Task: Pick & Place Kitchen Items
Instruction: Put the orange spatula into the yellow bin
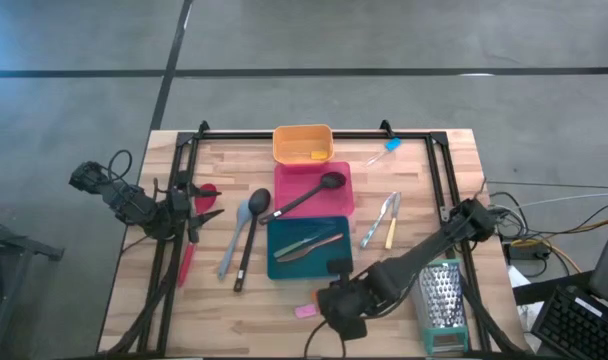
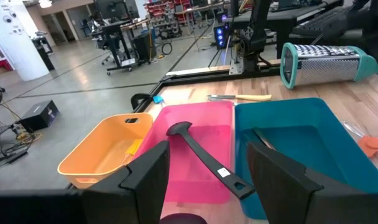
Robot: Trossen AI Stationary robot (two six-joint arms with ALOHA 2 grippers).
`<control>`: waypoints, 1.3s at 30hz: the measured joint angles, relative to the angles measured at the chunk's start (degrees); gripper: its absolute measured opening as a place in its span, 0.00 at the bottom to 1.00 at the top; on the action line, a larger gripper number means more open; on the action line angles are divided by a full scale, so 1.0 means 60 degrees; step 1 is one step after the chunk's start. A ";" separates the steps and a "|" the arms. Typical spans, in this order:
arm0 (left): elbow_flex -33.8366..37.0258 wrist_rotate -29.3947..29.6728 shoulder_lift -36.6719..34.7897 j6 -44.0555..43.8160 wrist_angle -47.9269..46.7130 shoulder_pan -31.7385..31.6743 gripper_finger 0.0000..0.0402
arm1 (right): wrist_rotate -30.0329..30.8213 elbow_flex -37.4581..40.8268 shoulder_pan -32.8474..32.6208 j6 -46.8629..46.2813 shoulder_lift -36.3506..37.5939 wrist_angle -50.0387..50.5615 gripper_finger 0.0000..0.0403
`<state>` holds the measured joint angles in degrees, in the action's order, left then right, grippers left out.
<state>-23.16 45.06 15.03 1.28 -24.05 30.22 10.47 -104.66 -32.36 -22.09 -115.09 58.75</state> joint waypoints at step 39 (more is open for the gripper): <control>0.0000 -0.0001 0.0004 0.0004 -0.0004 0.0000 0.54 | -0.0774 0.0010 0.0372 -0.2149 -0.1882 -0.0369 0.67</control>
<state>-23.16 45.06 15.05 1.30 -24.08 30.22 5.83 -104.61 -30.13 -34.98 -126.38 56.53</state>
